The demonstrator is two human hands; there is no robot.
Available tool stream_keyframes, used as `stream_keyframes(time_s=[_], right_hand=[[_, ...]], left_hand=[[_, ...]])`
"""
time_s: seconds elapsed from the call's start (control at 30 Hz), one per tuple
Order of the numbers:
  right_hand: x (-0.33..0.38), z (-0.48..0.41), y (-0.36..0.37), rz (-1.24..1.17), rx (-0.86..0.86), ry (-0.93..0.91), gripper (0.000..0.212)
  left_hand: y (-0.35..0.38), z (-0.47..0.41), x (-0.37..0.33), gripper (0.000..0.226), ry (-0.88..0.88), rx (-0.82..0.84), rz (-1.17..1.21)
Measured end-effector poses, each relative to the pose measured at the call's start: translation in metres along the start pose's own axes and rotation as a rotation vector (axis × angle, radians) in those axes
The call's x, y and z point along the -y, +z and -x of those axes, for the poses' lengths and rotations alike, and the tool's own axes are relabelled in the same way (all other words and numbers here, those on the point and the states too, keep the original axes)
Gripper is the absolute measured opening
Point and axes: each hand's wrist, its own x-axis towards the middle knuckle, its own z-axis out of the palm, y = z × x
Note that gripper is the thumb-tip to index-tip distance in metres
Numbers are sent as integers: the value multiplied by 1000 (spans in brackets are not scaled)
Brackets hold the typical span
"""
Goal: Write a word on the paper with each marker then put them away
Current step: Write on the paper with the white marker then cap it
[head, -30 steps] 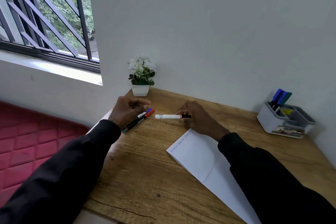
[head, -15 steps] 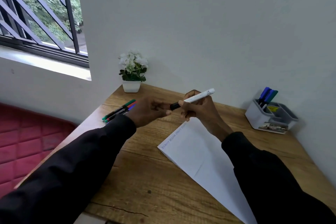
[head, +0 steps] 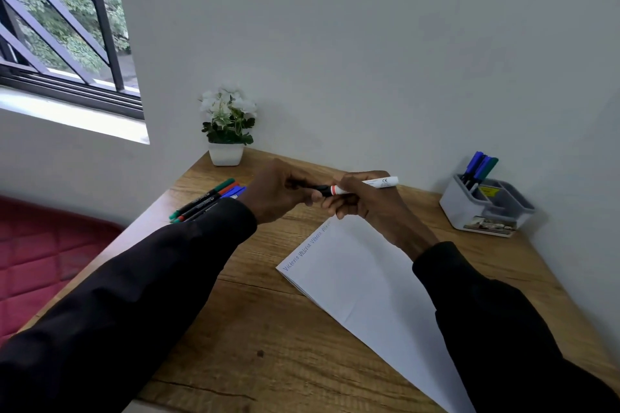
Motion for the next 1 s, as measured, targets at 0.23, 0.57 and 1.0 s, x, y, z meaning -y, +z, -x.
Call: stream_keyframes(time_s=[0.23, 0.57, 1.0], right_hand=[[8, -4, 0, -2, 69, -3, 28], [20, -6, -52, 26, -41, 6, 30], [-49, -12, -46, 203, -99, -6, 17]], left_hand=[[-3, -8, 7, 17, 10, 20, -5], [-33, -5, 30, 9, -136, 12, 43], [9, -24, 66, 23, -196, 67, -318]])
